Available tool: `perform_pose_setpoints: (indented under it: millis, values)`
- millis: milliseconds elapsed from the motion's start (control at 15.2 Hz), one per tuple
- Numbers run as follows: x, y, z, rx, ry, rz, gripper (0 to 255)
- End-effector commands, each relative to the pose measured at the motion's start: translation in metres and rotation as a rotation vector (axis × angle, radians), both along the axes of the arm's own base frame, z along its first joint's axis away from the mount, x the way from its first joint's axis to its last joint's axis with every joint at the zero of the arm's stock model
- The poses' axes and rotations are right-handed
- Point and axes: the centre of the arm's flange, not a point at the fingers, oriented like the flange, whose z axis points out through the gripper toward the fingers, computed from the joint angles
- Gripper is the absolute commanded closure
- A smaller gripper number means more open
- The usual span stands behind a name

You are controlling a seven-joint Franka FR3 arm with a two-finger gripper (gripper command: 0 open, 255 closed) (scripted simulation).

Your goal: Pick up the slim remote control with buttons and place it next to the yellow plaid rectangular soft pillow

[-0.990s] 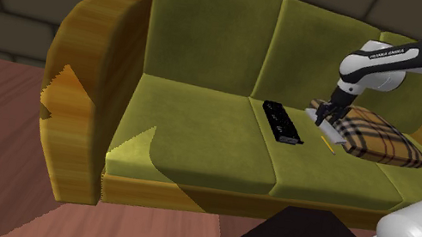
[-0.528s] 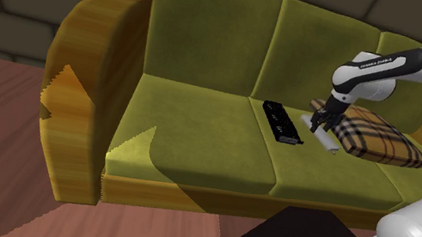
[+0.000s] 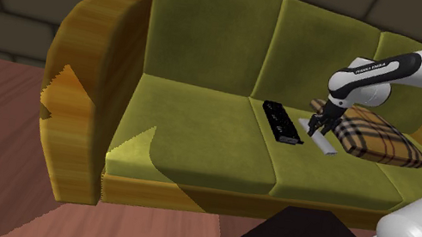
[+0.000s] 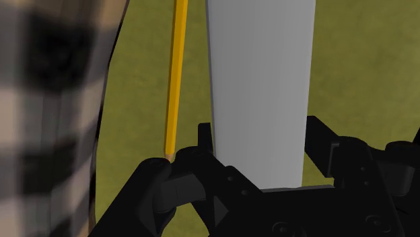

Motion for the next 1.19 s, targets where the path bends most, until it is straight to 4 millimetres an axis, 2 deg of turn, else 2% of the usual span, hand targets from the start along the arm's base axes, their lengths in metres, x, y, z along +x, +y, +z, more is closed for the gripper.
perform_pose_setpoints:
  millis: [0,132,198,528,792,1122]
  values:
    - [0.000,0.000,0.000,0.000,0.000,0.000,255]
    - [0.000,0.000,0.000,0.000,0.000,0.000,255]
    - [0.000,0.000,0.000,0.000,0.000,0.000,0]
    - [0.000,0.000,0.000,0.000,0.000,0.000,0]
    - [0.001,0.001,0.050,0.000,0.000,0.000,0]
    - [0.001,0.001,0.050,0.000,0.000,0.000,0]
